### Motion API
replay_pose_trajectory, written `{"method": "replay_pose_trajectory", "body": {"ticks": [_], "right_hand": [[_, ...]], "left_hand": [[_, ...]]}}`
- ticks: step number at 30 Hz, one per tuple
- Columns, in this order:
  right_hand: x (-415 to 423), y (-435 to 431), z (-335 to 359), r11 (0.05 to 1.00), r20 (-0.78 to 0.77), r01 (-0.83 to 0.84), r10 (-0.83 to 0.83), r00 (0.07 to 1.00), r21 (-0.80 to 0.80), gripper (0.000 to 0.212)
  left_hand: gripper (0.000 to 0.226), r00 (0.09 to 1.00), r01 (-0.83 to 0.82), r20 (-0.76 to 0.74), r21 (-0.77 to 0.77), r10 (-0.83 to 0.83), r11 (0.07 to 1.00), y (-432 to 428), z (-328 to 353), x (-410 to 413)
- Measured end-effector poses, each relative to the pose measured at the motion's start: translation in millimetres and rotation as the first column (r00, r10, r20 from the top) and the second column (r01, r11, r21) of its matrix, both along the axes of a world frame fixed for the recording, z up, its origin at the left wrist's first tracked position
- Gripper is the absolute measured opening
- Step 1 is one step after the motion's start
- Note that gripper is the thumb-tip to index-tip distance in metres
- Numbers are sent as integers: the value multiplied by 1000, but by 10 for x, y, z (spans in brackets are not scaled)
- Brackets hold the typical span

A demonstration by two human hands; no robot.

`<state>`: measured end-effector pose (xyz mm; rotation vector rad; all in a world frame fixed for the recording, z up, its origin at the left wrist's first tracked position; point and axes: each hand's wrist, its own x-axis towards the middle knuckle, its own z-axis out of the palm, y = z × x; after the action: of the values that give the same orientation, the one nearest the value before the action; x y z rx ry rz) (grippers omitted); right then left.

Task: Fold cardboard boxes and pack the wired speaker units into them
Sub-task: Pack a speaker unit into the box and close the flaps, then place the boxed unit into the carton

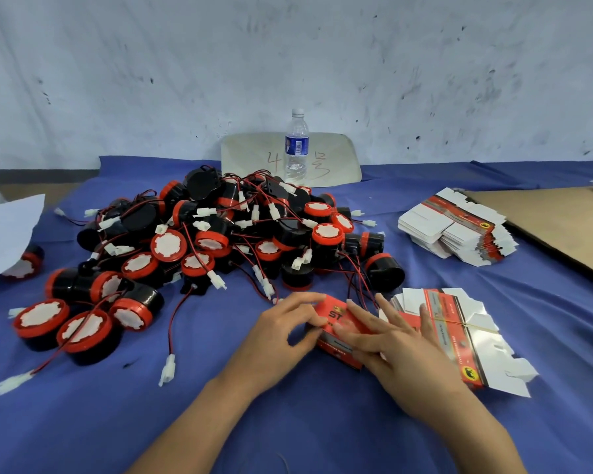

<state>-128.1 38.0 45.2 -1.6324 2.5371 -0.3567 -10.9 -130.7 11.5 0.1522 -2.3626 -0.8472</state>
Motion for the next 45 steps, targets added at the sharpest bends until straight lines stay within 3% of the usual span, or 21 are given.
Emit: {"method": "replay_pose_trajectory", "body": {"ticks": [3, 6, 9, 12, 14, 18, 24, 33, 36, 39, 42, 43, 45], "right_hand": [[38, 4, -51, 998, -18, 21, -23, 1000, -64, 41], [132, -25, -92, 951, -103, -15, -18, 995, -309, 34], [181, -16, -146, 765, -134, -49, -49, 990, -642, 24], [203, 44, -141, 593, 96, 100, -39, 995, -799, 26], [219, 53, -133, 554, 122, 120, -33, 992, -824, 30], [234, 57, -104, 595, -5, -15, 18, 1000, -803, 50], [248, 81, -101, 612, -50, -58, 30, 998, -789, 65], [195, 57, -107, 634, 211, 170, -12, 977, -754, 45], [217, 22, -71, 611, 355, 274, 13, 935, -743, 44], [210, 14, 19, 433, 474, 432, -13, 880, -791, 42], [137, 78, 195, 195, 620, 608, 2, 785, -770, 41], [85, 122, 289, 119, 678, 669, 61, 733, -734, 40], [-17, 211, 494, -13, 758, 822, 379, 531, -570, 42]], "left_hand": [[18, 997, 51, 56, -5, -51, 999, 63, -29, -19], [44, 988, 75, 137, -21, -71, 997, 85, -62, -23], [72, 982, 75, 175, -61, -63, 995, 95, -54, -22], [83, 991, 88, 111, -91, -78, 992, 169, -33, -34], [80, 992, 97, 86, -40, -93, 995, 237, -4, -25], [58, 992, 116, 49, 10, -116, 993, 279, 47, 43], [43, 987, 143, 68, 31, -145, 989, 410, 42, 67], [48, 986, 119, 98, 176, -137, 977, 484, 71, 2], [74, 990, 122, 20, 363, -139, 924, 422, 74, 6], [86, 996, 62, -92, 537, -15, 842, 316, 25, -25], [62, 988, 39, -134, 680, 71, 732, 218, -23, -75], [56, 989, 35, -127, 688, 73, 725, 205, -42, -103], [55, 992, 43, -116, 682, 50, 730, 199, -76, -117]]}}
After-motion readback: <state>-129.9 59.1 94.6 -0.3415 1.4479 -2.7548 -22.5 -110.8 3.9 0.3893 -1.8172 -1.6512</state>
